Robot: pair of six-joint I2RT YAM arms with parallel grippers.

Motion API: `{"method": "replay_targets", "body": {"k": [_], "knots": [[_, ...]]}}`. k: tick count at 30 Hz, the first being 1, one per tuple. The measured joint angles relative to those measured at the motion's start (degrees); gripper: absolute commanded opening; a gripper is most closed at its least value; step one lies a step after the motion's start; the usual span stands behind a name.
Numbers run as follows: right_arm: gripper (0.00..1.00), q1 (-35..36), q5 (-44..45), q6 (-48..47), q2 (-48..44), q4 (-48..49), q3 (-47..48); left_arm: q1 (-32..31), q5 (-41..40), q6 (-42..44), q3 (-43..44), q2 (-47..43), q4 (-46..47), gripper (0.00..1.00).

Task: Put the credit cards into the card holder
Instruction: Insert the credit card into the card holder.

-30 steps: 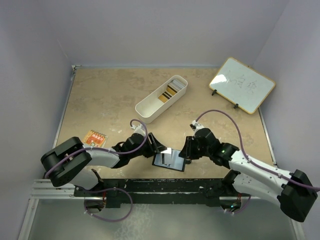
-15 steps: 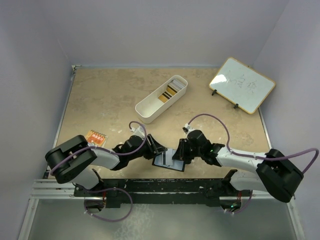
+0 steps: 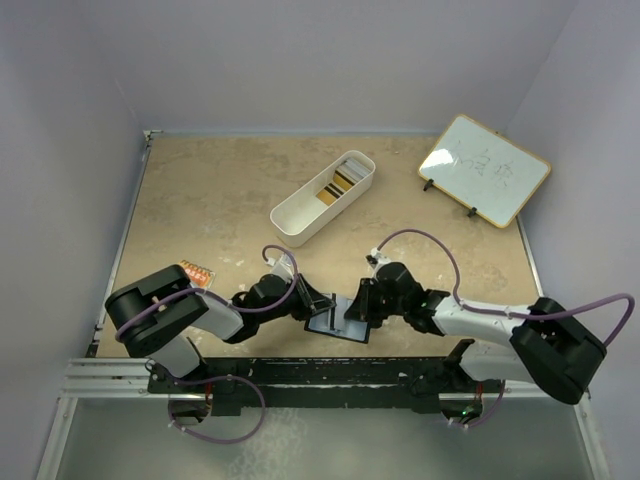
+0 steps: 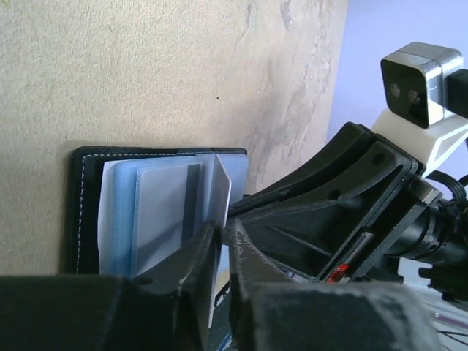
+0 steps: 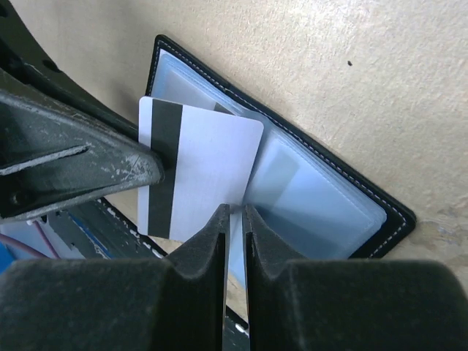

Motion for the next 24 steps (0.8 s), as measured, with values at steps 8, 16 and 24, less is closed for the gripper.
{"method": "replay_targets", "body": {"k": [8, 16, 24], "knots": [[0.35, 0.0, 5.7, -2.7, -8.9, -17.8, 5.1, -0.1, -0.2, 1.2, 0.1, 0.0, -3.7, 0.0], [0.52, 0.0, 10.3, -0.7, -14.8, -33.6, 5.9, -0.2, -0.2, 3.1, 0.8, -0.9, -6.7, 0.0], [0.52, 0.0, 15.4, -0.8, -15.6, -43.7, 11.6, -0.2, 0.1, 3.6, 1.1, -1.4, -8.0, 0.0]]}}
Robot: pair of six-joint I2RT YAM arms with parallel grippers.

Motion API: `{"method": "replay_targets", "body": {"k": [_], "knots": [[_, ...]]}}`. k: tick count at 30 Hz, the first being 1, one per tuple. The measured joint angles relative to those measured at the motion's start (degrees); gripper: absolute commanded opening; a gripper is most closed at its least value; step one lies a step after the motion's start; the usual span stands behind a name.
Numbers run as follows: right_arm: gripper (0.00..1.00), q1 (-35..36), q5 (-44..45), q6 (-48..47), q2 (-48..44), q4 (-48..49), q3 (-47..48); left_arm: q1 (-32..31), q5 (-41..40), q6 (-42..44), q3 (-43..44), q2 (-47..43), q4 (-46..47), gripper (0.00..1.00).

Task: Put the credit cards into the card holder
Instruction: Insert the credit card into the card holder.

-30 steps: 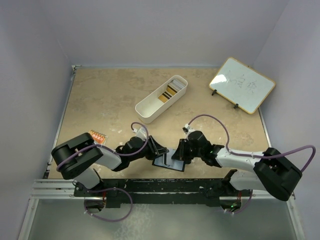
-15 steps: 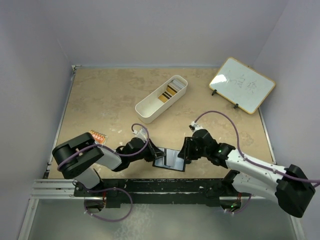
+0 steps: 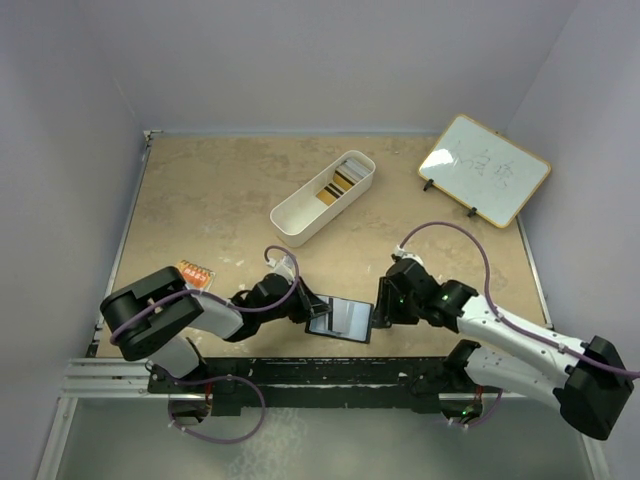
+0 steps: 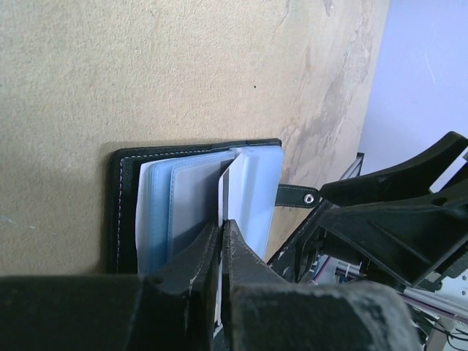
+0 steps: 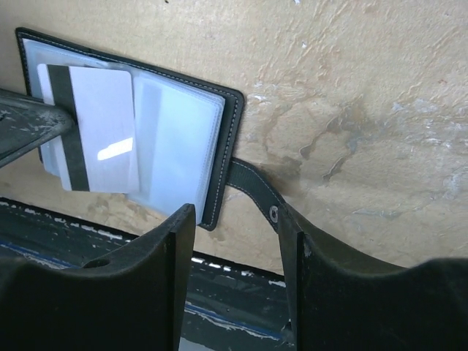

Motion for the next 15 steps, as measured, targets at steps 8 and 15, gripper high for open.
{"method": "replay_targets", "body": {"k": [8, 15], "knots": [[0.5, 0.0, 1.0, -0.3, 4.9, 0.9, -2.3, 0.0, 0.5, 1.5, 0.7, -1.1, -2.3, 0.0], [0.4, 0.0, 2.3, -2.0, 7.5, 3.7, -2.7, 0.0, 2.5, 3.1, 1.9, -1.0, -3.1, 0.0]]}}
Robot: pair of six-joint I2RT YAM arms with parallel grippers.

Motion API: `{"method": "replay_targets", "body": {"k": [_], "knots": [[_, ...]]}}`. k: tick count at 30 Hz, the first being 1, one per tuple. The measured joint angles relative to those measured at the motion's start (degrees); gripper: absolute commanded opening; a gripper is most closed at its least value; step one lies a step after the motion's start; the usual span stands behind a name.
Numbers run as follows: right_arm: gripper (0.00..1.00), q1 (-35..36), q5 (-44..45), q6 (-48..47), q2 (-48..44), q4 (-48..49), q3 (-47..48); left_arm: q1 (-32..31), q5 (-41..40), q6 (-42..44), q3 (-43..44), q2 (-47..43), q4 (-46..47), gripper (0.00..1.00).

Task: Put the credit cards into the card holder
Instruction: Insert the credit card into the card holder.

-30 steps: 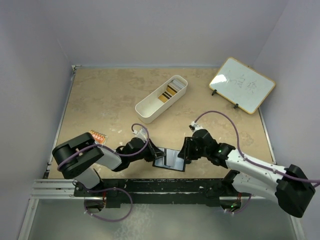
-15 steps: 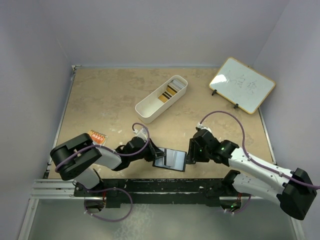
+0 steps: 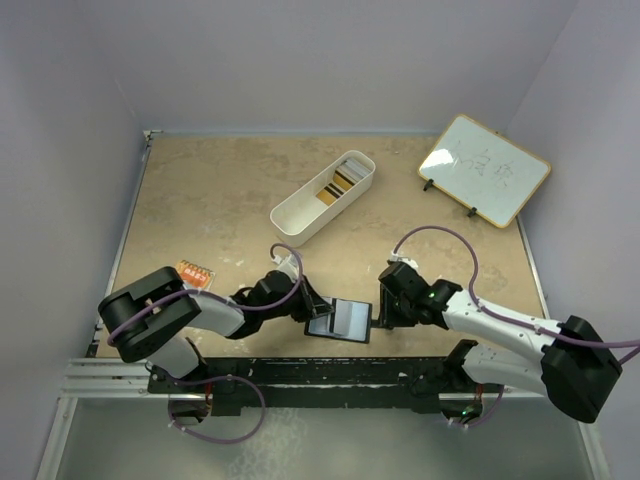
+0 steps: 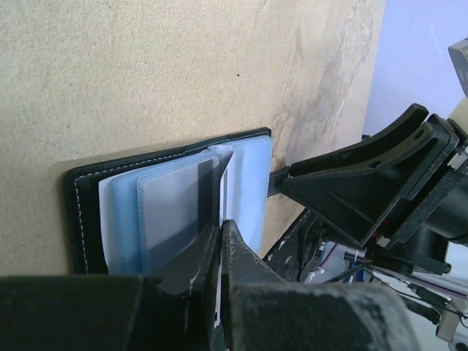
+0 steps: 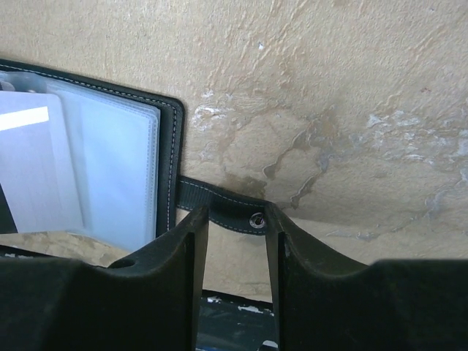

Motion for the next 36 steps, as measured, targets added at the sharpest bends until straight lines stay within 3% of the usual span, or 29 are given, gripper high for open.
{"method": "replay_targets", "body": {"k": [7, 17, 30, 36], "knots": [[0.47, 0.0, -0.2, -0.4, -0.2, 1.1, -0.2, 0.0, 0.7, 1.1, 1.5, 0.6, -2.1, 0.0], [0.45, 0.0, -0.3, -0.5, -0.9, 1.5, -0.5, 0.0, 1.2, 1.0, 3.4, 3.3, -2.2, 0.0], [0.41, 0.0, -0.3, -0.5, -2.2, 2.0, -0.6, -0.2, -0.3, 1.4, 6.5, 3.5, -6.6, 0.32], [0.42, 0.0, -0.3, -0.5, -3.1, 1.8, -0.6, -0.9, -3.1, 2.5, 9.0, 1.3, -12.7, 0.38]]}}
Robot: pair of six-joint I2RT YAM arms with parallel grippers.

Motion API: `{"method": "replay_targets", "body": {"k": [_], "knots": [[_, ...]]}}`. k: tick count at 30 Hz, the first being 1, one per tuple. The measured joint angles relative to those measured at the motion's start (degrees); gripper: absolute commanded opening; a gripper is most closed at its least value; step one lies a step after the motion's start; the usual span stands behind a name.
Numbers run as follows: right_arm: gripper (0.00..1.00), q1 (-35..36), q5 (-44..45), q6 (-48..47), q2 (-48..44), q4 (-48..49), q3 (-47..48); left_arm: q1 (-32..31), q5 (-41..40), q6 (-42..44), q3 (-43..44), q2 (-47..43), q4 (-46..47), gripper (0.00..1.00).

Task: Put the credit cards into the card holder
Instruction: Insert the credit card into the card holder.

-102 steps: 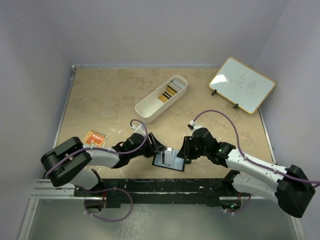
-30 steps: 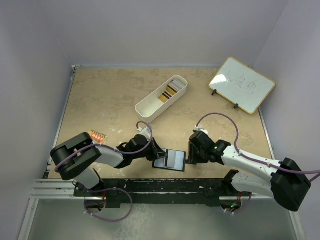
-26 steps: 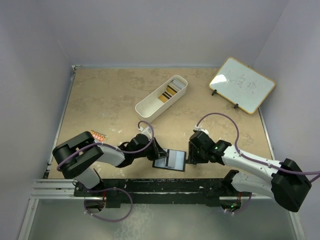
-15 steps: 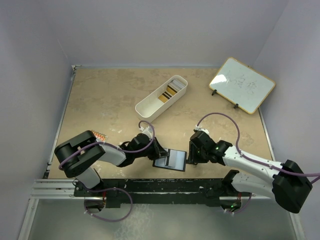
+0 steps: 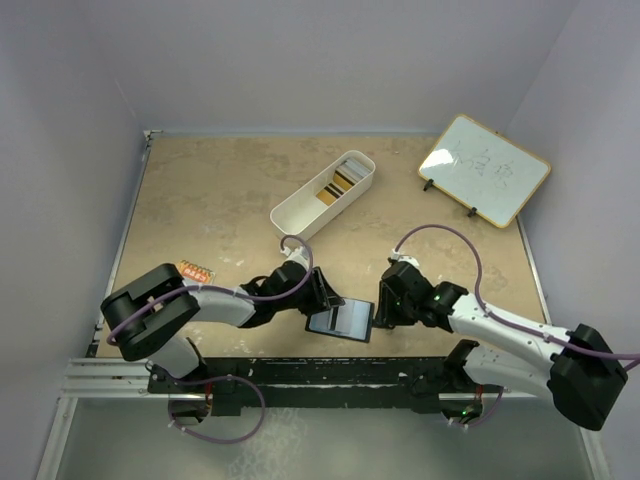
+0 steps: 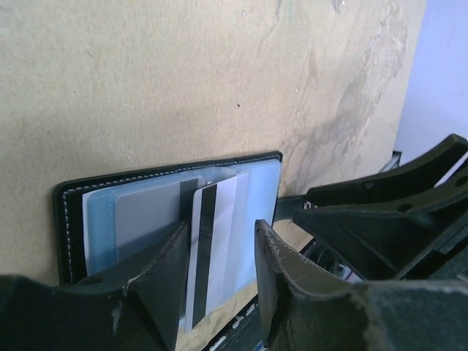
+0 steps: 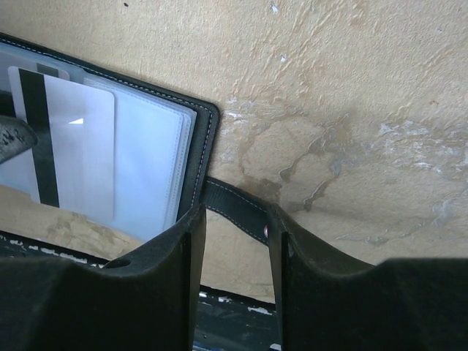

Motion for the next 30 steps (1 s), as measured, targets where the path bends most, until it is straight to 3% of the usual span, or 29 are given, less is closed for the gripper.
{"method": "replay_targets", "body": {"k": [7, 19, 22, 26, 30], "knots": [[0.44, 0.0, 0.0, -0.1, -3.4, -1.2, 0.0, -0.4, -4.0, 2.0, 2.7, -1.8, -7.5, 0.42], [0.58, 0.0, 2.2, 2.9, -4.3, -7.0, 0.5, -1.7, -6.8, 3.0, 3.4, -3.7, -11.6, 0.44], [0.53, 0.0, 3.1, 3.5, -4.6, -7.6, 0.5, -2.0, -7.1, 3.0, 3.4, -4.2, -12.3, 0.44], [0.38, 0.0, 3.0, 3.9, -5.2, -5.8, 0.0, -2.3, -7.2, 2.9, 3.4, -4.3, -12.3, 0.44], [0.35, 0.0, 2.9, 4.1, -5.2, -2.8, -1.6, -2.7, -7.2, 2.7, 3.1, -4.3, -11.6, 0.45]]}}
